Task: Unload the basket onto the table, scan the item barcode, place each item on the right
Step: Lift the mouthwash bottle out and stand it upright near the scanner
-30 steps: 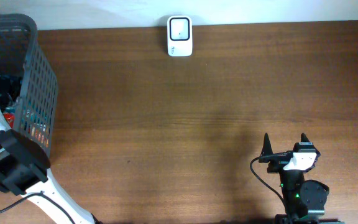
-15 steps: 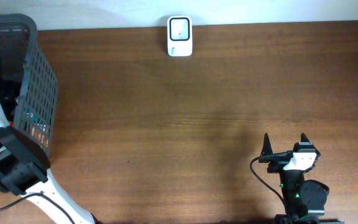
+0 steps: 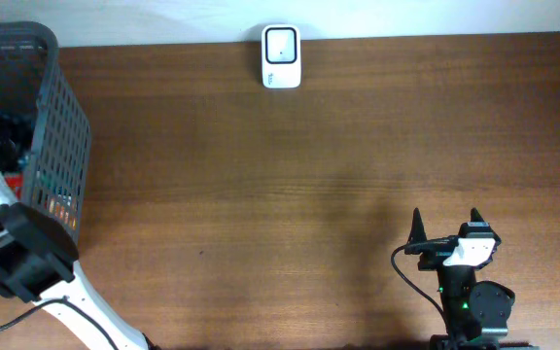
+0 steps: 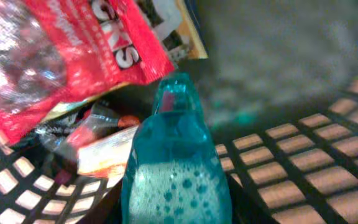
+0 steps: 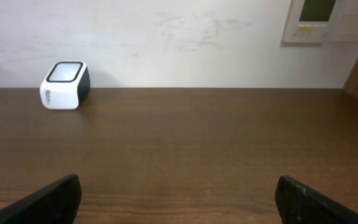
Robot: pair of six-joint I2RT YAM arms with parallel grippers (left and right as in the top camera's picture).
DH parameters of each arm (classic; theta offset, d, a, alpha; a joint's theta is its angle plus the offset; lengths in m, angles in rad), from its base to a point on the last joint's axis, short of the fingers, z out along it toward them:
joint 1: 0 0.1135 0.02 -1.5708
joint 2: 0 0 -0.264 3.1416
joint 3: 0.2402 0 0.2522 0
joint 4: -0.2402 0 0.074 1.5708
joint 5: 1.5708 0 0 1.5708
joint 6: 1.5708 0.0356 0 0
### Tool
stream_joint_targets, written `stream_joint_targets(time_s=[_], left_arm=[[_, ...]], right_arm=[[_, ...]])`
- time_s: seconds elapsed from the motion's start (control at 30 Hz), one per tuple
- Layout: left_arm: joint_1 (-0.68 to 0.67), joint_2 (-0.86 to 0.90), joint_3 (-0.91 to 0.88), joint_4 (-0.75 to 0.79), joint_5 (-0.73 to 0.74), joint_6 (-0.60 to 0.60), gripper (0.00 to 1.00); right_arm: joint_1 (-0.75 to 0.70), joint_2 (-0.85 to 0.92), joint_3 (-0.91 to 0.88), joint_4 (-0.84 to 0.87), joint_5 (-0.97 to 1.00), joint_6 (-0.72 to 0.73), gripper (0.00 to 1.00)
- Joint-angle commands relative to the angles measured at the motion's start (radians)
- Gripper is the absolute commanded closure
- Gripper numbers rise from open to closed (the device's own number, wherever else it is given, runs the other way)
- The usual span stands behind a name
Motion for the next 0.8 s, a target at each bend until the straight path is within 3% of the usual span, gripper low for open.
stream_joint_targets(time_s=[0.0,0.07,0.1,0.23,0.33,0.47,0.57,0.77], left_arm=[[0.002,-0.022,0.286,-0.088,-0.003,0.032,0.81],[0.001,-0.022,0.465,-0.138,0.009,0.057,0.81],[0.001,-0.029,0.562,-0.138,0.061,0.119,0.81],[-0.018,-0.108,0.808,-0.136,0.242,0.134,0.83],[-0.107,-0.216,0.802,-0.115,0.312,0.133,0.82],[-0.372,-0.250,0.799,-0.129,0.336,0.134,0.82],[-0.633,-0.209,0.724,-0.133,0.329,0.134,0.83],[-0.962,-0.049,0.486,-0.027,0.211,0.134,0.81]], right_arm=[[0.004,-0.006,-0.007,-0.003,0.005,-0.006,0.01],[0.004,-0.006,-0.007,-0.003,0.005,-0.006,0.02],[0.004,-0.006,-0.007,-0.003,0.005,-0.006,0.01],[0.004,-0.006,-0.007,-0.003,0.005,-0.006,0.02],[0.004,-0.006,-0.007,-0.003,0.005,-0.006,0.02],[0.004,-0.006,-0.007,-0.003,0.005,-0.006,0.02],[0.004,-0.006,-0.007,-0.003,0.005,-0.006,0.02],[0.004,-0.006,-0.007,-0.003,0.005,-0.006,0.02]])
